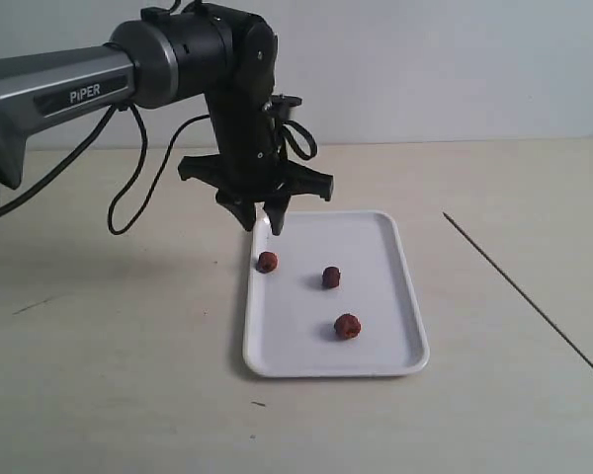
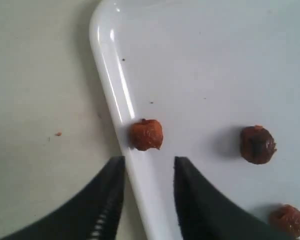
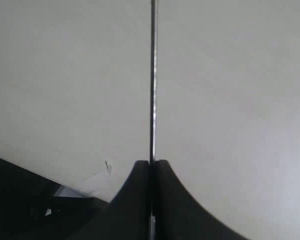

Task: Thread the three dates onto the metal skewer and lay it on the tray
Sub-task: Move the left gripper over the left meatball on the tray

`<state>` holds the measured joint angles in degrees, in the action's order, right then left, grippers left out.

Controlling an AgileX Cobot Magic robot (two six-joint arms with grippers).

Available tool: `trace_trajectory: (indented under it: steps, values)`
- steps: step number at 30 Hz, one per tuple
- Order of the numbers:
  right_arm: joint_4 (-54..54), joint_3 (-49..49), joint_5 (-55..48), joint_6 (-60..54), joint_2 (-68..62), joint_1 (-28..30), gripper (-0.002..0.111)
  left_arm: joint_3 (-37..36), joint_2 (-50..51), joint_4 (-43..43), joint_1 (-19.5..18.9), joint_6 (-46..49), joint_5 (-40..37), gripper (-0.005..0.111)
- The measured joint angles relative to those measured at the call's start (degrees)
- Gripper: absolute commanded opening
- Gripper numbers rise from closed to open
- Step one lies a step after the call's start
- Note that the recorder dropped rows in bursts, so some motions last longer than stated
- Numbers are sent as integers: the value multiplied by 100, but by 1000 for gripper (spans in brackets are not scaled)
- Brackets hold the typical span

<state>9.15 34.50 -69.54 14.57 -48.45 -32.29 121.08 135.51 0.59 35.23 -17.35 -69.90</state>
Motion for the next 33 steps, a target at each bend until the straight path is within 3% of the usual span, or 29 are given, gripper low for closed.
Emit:
trace_trajectory:
  steps: [33]
  values:
    - [0, 0, 43, -10, 0, 0, 0, 0, 436, -117, 0, -640, 343, 54]
